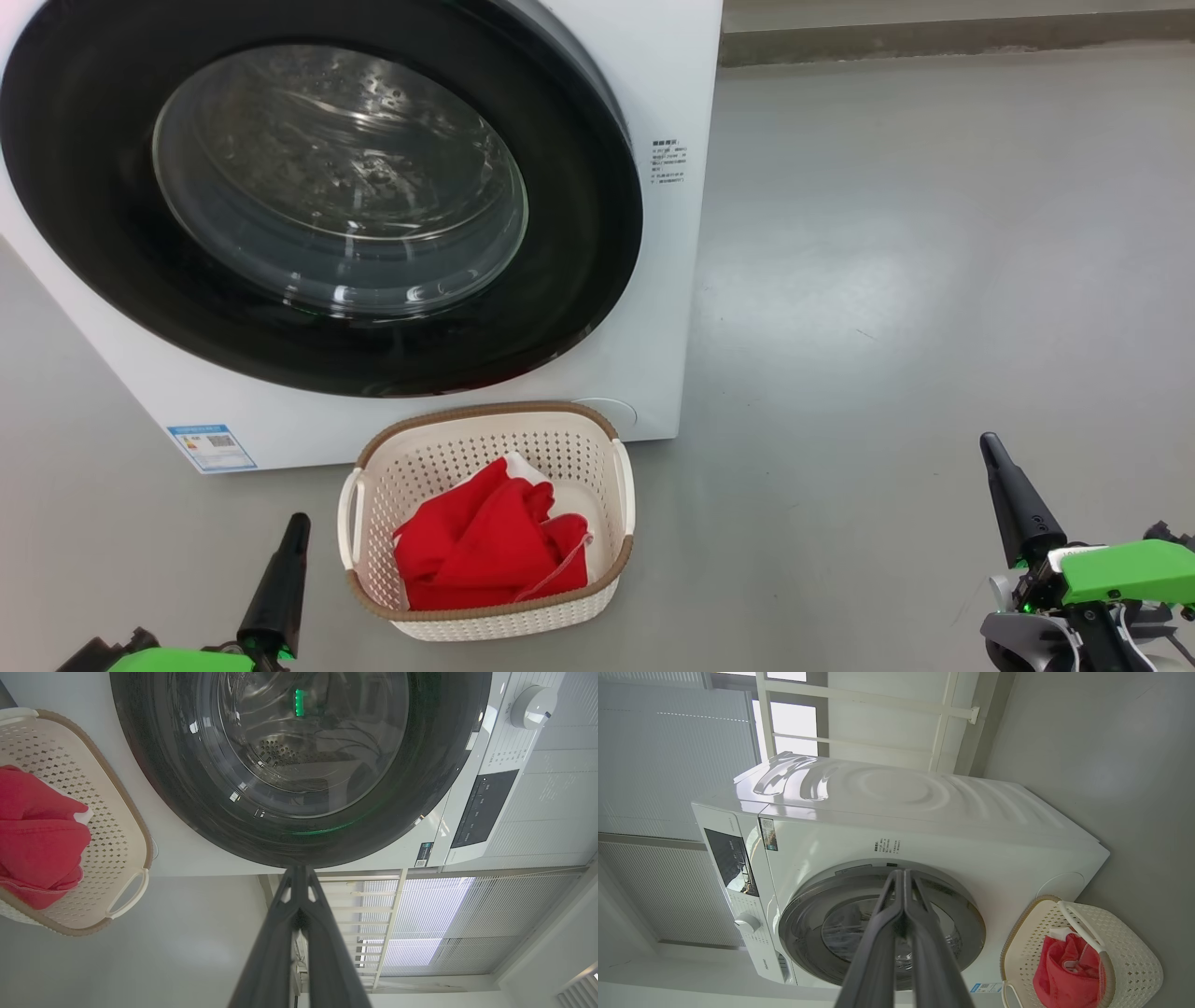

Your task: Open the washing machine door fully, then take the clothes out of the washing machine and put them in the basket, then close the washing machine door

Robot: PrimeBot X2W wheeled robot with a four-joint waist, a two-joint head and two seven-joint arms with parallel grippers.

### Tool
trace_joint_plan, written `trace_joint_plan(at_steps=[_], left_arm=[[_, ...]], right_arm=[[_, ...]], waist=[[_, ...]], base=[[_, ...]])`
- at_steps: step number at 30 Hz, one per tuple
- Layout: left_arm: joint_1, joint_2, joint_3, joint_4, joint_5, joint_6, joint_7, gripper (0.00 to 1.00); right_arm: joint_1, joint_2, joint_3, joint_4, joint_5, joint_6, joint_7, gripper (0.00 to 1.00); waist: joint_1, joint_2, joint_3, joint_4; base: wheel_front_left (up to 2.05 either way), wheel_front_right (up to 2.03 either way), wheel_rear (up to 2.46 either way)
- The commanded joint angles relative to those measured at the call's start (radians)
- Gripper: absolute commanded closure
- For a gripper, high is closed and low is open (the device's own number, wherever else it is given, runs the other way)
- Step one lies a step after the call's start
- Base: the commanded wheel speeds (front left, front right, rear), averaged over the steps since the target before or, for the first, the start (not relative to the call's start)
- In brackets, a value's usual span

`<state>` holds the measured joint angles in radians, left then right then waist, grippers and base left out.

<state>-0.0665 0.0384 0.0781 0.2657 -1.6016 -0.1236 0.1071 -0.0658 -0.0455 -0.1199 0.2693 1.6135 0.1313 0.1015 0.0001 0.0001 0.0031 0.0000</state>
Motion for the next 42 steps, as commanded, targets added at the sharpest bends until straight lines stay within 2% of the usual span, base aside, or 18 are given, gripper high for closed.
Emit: trace_joint_plan(at_steps=[1, 42], left_arm=[[-0.042, 0.012, 0.036, -0.02, -0.007, -0.007, 0.006, 1.0], [-0.042, 0.012, 0.036, -0.02, -0.007, -0.007, 0.006, 1.0]], right_arm=[[-0.041, -0.011, 0.015, -0.025, 0.002, -0.001, 0.005, 1.0], [-0.042, -0.008, 0.01, -0.025, -0.002, -0.001, 0.008, 1.0]], waist=[[-0.0001, -0.0001, 0.0, 0.0], [-0.0001, -0.0001, 0.0, 0.0]], base=[[0.0, 0.0, 0.0], [0.0, 0.0, 0.0]])
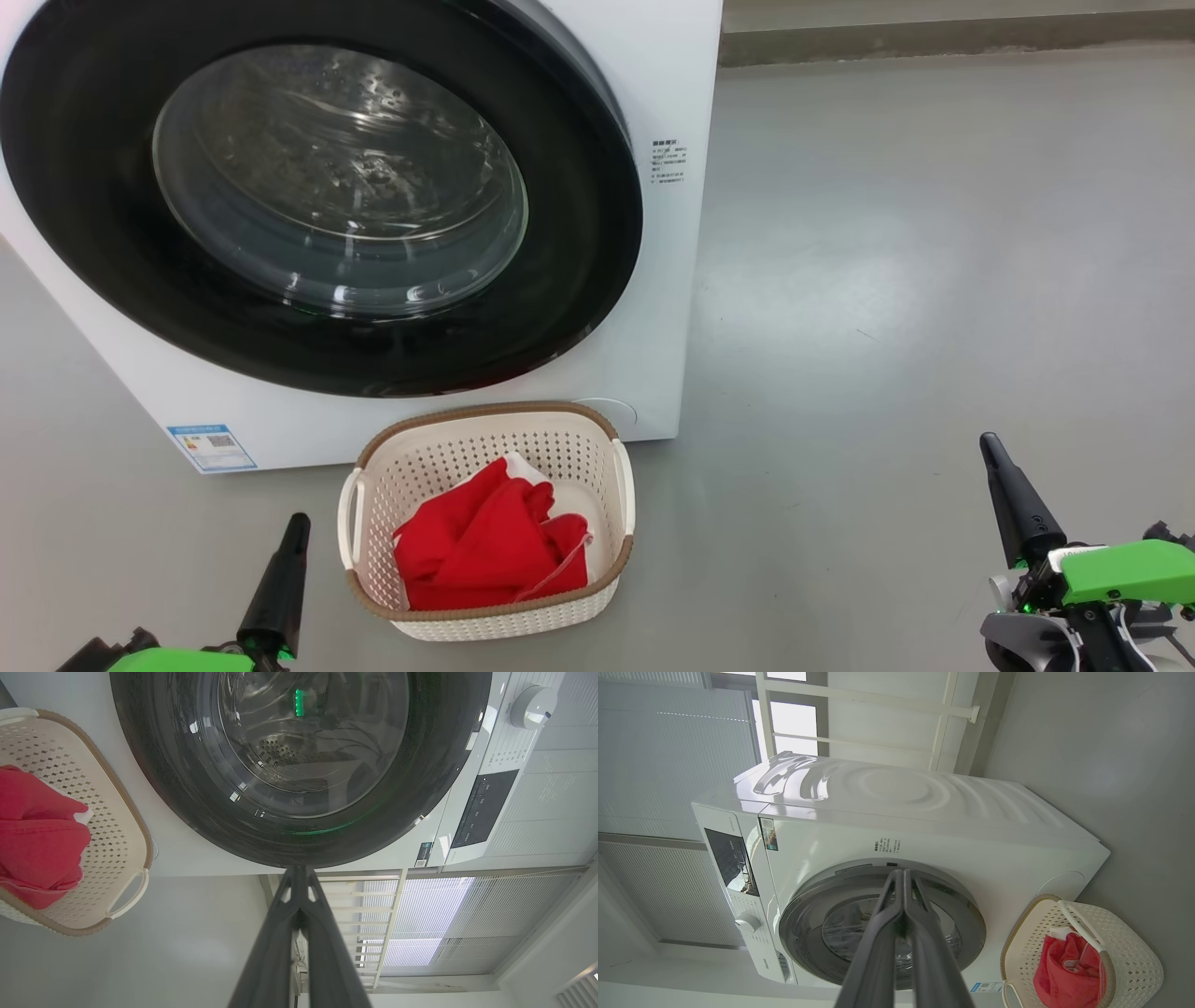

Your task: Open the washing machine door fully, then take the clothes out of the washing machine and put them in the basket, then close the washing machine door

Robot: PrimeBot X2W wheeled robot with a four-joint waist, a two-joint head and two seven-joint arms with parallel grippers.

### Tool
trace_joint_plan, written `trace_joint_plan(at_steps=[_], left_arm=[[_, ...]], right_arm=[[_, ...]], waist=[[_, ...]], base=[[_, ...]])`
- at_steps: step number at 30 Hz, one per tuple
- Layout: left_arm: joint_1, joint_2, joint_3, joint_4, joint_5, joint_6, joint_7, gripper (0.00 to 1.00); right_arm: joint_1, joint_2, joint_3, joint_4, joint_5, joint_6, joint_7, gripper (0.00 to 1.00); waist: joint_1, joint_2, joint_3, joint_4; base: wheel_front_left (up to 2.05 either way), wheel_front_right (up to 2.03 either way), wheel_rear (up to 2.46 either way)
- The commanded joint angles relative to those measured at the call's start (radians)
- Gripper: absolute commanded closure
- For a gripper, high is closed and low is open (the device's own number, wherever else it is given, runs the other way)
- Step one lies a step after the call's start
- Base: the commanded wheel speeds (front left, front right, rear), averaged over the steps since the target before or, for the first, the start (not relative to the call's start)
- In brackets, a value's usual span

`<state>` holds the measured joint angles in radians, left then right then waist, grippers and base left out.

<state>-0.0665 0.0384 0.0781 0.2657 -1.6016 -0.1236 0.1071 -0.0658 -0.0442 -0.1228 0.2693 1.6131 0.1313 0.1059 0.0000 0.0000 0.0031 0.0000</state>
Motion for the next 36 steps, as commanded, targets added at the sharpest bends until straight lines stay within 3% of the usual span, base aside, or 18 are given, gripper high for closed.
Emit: trace_joint_plan(at_steps=[1, 36], left_arm=[[-0.042, 0.012, 0.036, -0.02, -0.007, -0.007, 0.006, 1.0], [-0.042, 0.012, 0.036, -0.021, -0.007, -0.007, 0.006, 1.0]], right_arm=[[-0.042, -0.01, 0.013, -0.025, -0.001, -0.001, 0.004, 1.0], [-0.042, -0.008, 0.011, -0.025, -0.003, -0.001, 0.006, 1.0]], waist=[[0.0, 0.0, 0.0, 0.0], [0.0, 0.0, 0.0, 0.0]], base=[[0.0, 0.0, 0.0], [0.0, 0.0, 0.0]])
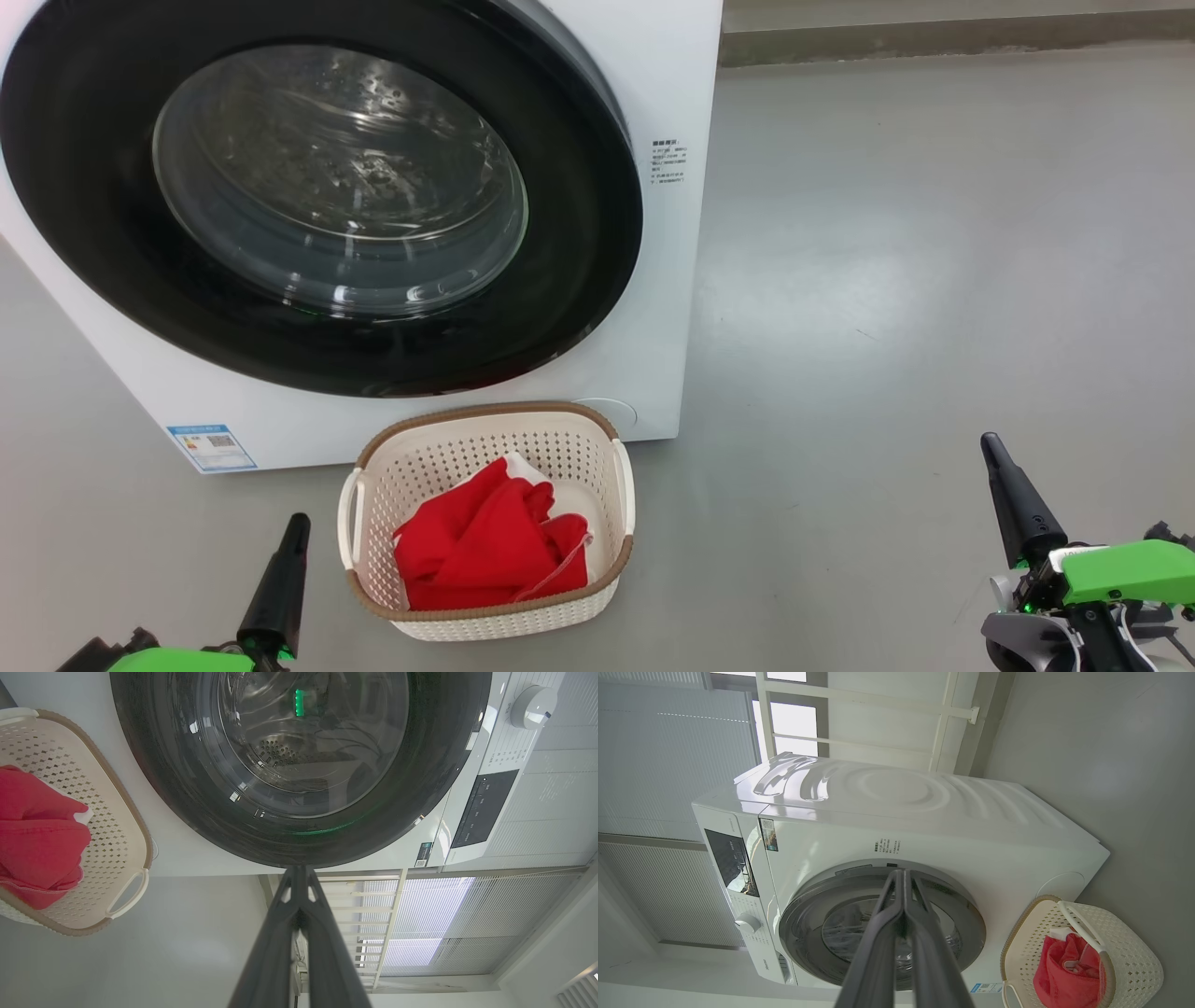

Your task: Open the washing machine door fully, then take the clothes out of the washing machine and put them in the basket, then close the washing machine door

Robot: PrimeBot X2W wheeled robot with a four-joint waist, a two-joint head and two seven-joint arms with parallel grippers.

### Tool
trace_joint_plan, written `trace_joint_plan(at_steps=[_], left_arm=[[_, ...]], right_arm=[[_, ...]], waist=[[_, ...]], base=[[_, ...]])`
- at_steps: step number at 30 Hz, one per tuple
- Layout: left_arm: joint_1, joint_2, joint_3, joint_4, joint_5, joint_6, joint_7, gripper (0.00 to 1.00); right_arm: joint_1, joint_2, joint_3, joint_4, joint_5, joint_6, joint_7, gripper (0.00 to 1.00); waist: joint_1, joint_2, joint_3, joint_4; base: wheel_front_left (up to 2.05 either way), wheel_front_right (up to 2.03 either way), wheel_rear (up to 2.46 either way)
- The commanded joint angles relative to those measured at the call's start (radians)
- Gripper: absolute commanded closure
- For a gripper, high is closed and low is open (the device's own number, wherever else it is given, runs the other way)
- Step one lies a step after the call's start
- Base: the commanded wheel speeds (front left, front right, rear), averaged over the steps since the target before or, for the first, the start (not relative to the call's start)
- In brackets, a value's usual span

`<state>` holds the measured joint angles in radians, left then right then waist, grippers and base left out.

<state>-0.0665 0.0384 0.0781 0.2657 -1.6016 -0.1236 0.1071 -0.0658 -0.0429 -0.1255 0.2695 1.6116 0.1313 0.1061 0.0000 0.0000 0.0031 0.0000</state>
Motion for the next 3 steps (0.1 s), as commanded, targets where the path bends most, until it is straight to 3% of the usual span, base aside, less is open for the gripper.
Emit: trace_joint_plan(at_steps=[1, 3], left_arm=[[-0.042, 0.012, 0.036, -0.021, -0.007, -0.007, 0.006, 1.0], [-0.042, 0.012, 0.036, -0.021, -0.007, -0.007, 0.006, 1.0]], right_arm=[[-0.042, -0.009, 0.013, -0.025, -0.002, -0.001, 0.006, 1.0], [-0.042, -0.009, 0.013, -0.025, -0.002, -0.001, 0.006, 1.0]], waist=[[0.0, 0.0, 0.0, 0.0], [0.0, 0.0, 0.0, 0.0]], base=[[0.0, 0.0, 0.0], [0.0, 0.0, 0.0]])
